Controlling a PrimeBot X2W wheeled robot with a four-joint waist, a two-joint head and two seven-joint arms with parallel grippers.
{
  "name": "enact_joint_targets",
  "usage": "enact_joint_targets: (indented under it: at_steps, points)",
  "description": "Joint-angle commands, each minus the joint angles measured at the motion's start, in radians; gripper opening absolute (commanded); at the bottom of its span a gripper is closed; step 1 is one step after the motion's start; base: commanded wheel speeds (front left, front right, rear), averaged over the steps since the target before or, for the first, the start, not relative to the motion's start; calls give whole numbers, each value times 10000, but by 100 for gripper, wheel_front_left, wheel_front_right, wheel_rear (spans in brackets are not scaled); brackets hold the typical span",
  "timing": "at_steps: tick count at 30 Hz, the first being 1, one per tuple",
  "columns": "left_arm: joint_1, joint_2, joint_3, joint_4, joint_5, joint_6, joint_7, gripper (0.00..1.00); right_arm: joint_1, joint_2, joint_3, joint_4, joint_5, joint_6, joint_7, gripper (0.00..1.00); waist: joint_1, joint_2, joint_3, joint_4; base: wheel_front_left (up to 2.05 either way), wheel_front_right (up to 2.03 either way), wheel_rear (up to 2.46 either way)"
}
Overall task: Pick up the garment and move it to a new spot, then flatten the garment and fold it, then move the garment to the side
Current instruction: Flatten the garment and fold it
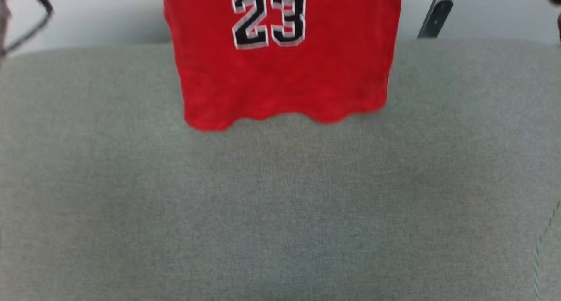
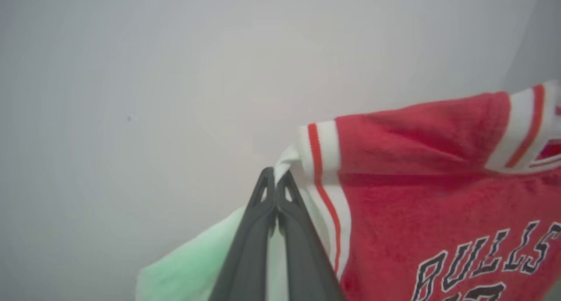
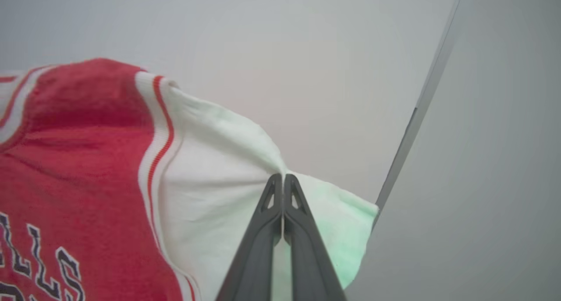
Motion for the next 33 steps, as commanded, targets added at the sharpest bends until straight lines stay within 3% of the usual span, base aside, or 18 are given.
enact_joint_targets:
  at_steps: [1,10,16,17,25,29,33]
  points:
    - [-408,-13,-34,1,182,53,-177,0,-297,87,-85,135,-206,-14,-264,0,0,-1,868,-136,0,0,0]
    - [-2899,-467,-160,106,836,406,-1289,0,-2271,166,-1205,452,-1453,-14,-1041,0,0,-1,2927,-83,0,0,0]
    - [-4561,-831,-88,150,1156,540,-2358,0,-2840,-133,-3558,-1273,-3648,-12,-1035,0,0,-1,4441,157,0,0,0]
    - [-4561,-831,-88,150,1156,540,-2358,0,-2840,-133,-3558,-1273,-3648,-12,-1035,0,0,-1,4441,157,0,0,0]
    - [-5530,-1359,146,504,983,365,-3342,0,-1696,1110,-7391,-3941,-7948,-12,-1038,0,0,-1,5673,673,0,0,0]
    - [-5383,-1447,216,678,853,182,-3613,0,-1370,1611,-8206,-4427,-9174,-12,-1039,0,0,-1,5957,867,0,0,0]
    - [-4930,-1432,144,875,837,56,-3756,0,-1065,1832,-8389,-4261,-9567,-12,-1039,0,0,-1,5879,980,0,0,0]
